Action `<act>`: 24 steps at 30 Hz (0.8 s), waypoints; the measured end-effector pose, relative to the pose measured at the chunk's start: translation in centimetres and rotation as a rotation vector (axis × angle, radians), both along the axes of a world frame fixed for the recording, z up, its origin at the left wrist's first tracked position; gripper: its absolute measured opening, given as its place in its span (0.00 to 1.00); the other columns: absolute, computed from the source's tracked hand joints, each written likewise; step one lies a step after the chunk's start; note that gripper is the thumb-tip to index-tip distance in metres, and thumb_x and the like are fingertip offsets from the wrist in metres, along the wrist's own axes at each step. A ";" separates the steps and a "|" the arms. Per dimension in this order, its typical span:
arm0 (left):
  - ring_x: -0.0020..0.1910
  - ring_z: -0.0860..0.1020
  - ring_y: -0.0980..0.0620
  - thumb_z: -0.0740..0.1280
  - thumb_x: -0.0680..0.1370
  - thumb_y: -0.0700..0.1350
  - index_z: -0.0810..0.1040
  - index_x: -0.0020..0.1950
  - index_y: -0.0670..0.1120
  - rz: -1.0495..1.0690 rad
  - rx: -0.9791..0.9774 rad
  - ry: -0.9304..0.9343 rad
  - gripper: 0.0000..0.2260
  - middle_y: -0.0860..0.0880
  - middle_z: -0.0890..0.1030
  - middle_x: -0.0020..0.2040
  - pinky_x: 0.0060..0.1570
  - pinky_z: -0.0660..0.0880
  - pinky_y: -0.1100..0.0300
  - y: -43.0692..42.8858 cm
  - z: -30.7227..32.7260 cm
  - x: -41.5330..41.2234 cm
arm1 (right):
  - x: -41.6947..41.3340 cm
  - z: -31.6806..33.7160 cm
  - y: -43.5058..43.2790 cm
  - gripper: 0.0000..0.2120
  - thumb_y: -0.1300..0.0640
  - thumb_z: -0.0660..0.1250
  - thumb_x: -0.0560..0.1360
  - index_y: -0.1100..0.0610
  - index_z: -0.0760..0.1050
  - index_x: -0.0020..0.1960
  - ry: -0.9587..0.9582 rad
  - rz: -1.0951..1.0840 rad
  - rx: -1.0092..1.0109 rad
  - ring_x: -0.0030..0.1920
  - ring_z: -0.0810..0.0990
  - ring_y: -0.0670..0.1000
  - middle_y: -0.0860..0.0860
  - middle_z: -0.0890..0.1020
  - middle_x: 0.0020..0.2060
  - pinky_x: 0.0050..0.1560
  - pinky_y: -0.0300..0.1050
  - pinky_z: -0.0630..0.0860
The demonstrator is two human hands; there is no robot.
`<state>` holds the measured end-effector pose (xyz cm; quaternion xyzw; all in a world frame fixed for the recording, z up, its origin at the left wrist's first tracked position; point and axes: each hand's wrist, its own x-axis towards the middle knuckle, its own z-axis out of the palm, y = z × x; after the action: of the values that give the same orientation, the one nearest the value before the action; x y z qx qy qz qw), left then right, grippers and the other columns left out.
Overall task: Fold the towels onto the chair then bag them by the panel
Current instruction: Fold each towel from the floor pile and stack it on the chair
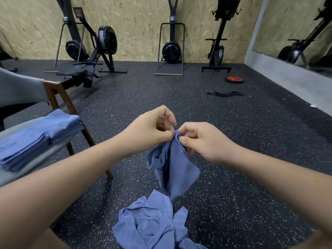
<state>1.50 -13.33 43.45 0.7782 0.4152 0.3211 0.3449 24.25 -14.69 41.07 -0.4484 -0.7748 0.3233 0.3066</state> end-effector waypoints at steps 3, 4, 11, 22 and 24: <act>0.41 0.78 0.55 0.74 0.77 0.42 0.75 0.55 0.54 0.001 -0.021 0.030 0.12 0.53 0.85 0.45 0.48 0.80 0.45 0.1 -0.2 -0.2 | 0.3 0.0 0.5 0.04 0.58 0.70 0.83 0.52 0.81 0.49 -0.005 -0.023 0.095 0.36 0.76 0.48 0.56 0.82 0.36 0.40 0.52 0.73; 0.41 0.78 0.55 0.74 0.77 0.45 0.75 0.55 0.54 -0.004 -0.033 0.045 0.11 0.52 0.85 0.46 0.49 0.80 0.45 0.2 -0.4 -0.3 | 0.4 0.1 0.6 0.04 0.56 0.70 0.82 0.51 0.81 0.49 -0.007 -0.041 0.126 0.37 0.75 0.48 0.57 0.81 0.38 0.41 0.53 0.73; 0.42 0.77 0.53 0.71 0.77 0.46 0.81 0.52 0.53 0.039 -0.137 0.119 0.05 0.44 0.85 0.50 0.45 0.72 0.50 1.4 -1.3 -2.0 | 2.7 1.8 1.3 0.04 0.58 0.69 0.84 0.54 0.80 0.51 0.088 -0.074 0.161 0.43 0.76 0.46 0.51 0.82 0.45 0.49 0.46 0.73; 0.46 0.82 0.51 0.69 0.84 0.41 0.78 0.53 0.44 0.060 -0.341 -0.124 0.01 0.39 0.88 0.47 0.51 0.74 0.53 1.3 -1.8 -1.2 | 3.5 1.7 1.3 0.05 0.62 0.65 0.86 0.55 0.79 0.55 0.126 -0.064 0.164 0.46 0.83 0.42 0.49 0.87 0.48 0.49 0.34 0.75; 0.43 0.83 0.51 0.71 0.83 0.41 0.77 0.54 0.44 0.052 -0.342 -0.125 0.03 0.40 0.87 0.44 0.45 0.75 0.57 1.1 -1.6 -0.9 | 3.5 1.6 1.4 0.05 0.62 0.66 0.86 0.55 0.79 0.55 0.121 -0.077 0.176 0.46 0.82 0.42 0.48 0.88 0.48 0.49 0.35 0.75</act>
<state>0.56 -12.19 41.81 0.6758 0.4616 0.3024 0.4887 27.77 -13.25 42.67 -0.4291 -0.7623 0.2686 0.4032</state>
